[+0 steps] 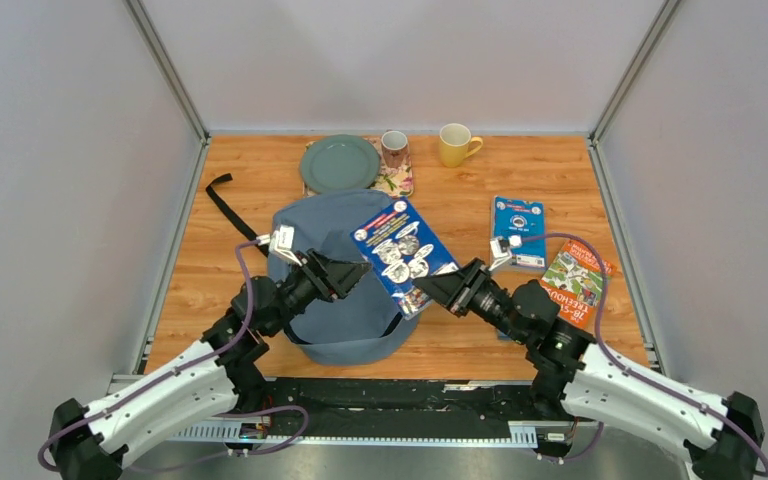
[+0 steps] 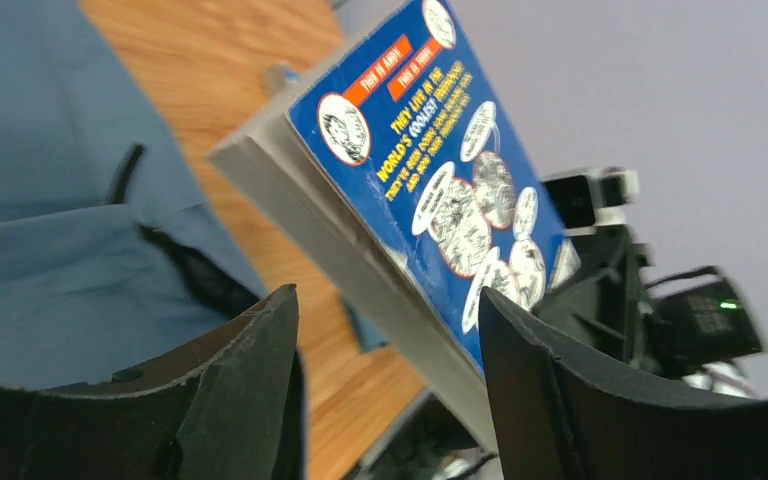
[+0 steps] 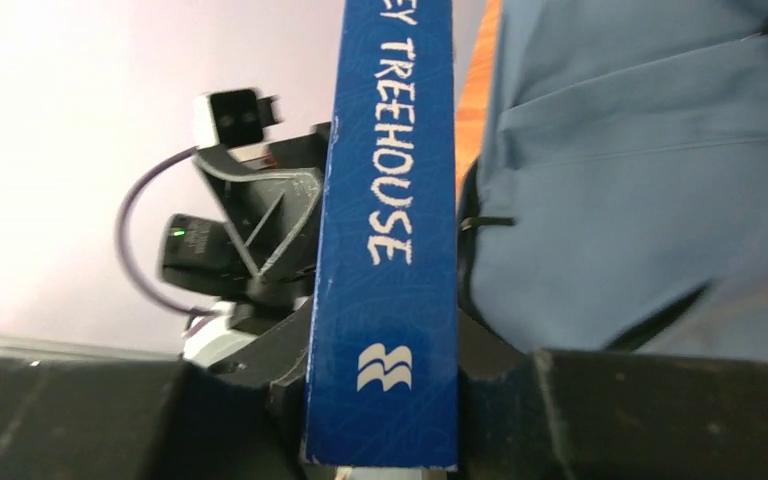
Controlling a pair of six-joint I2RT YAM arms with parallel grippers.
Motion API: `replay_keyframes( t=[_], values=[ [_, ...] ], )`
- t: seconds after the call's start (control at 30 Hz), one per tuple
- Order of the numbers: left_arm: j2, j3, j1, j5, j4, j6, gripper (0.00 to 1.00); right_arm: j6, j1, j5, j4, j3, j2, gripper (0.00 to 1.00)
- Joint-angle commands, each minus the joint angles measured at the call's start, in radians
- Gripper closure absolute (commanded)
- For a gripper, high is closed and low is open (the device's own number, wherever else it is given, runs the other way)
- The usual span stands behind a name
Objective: Pack the student bag
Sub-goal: Pick up the book from the center of the board, then place the book in the student bag.
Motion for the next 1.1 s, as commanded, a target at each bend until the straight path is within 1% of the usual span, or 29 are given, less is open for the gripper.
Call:
replay_keyframes(
  t=[0.0,0.03,0.07,0.1,0.13,0.17,0.2,0.23,0.3,0.37,0.5,0.7,0.77,0.87,1.07],
  values=[
    [-0.049,0.245,-0.002,-0.14,-0.63,0.368,0.26,-0.112,-0.009,0.227,-0.345,0.041,-0.199,1.0],
    [-0.031,0.275,-0.003,-0.165,-0.778,0.42,0.26,-0.118,-0.011,0.25,-0.397,0.043,-0.266,1.0],
    [-0.017,0.32,-0.003,-0.182,-0.831,0.518,0.26,-0.125,-0.008,0.292,-0.44,0.047,-0.295,1.0],
    [0.015,0.337,-0.002,-0.185,-0.869,0.563,0.25,-0.131,-0.009,0.309,-0.519,0.051,-0.344,1.0],
    [0.036,0.355,-0.002,-0.166,-0.931,0.635,0.25,-0.135,-0.009,0.338,-0.553,0.052,-0.366,1.0],
    [0.056,0.38,-0.003,-0.135,-0.946,0.664,0.25,-0.135,-0.009,0.347,-0.585,0.054,-0.384,1.0],
    [0.103,0.389,-0.003,-0.059,-0.953,0.689,0.25,-0.134,-0.009,0.356,-0.64,0.057,-0.418,1.0],
    [0.128,0.397,-0.003,-0.016,-0.951,0.718,0.25,-0.135,-0.009,0.366,-0.665,0.058,-0.432,1.0],
    [0.206,0.406,-0.005,0.121,-0.931,0.732,0.25,-0.129,-0.009,0.372,-0.728,0.067,-0.464,1.0],
    [0.248,0.398,-0.014,0.198,-0.881,0.741,0.25,-0.112,-0.011,0.381,-0.783,0.075,-0.483,1.0],
    [0.322,0.388,-0.062,0.23,-0.783,0.754,0.25,-0.097,-0.009,0.389,-0.851,0.09,-0.544,1.0],
    [0.369,0.381,-0.074,0.299,-0.704,0.74,0.25,-0.089,-0.009,0.424,-0.934,0.115,-0.61,1.0],
    [0.375,0.366,-0.077,0.35,-0.674,0.729,0.25,-0.089,-0.009,0.433,-0.952,0.123,-0.619,1.0],
    [0.389,0.342,-0.077,0.37,-0.629,0.704,0.25,-0.089,-0.011,0.432,-0.949,0.123,-0.618,1.0],
    [0.426,0.315,-0.077,0.367,-0.582,0.672,0.28,-0.083,-0.009,0.409,-0.92,0.109,-0.609,1.0]
  ],
)
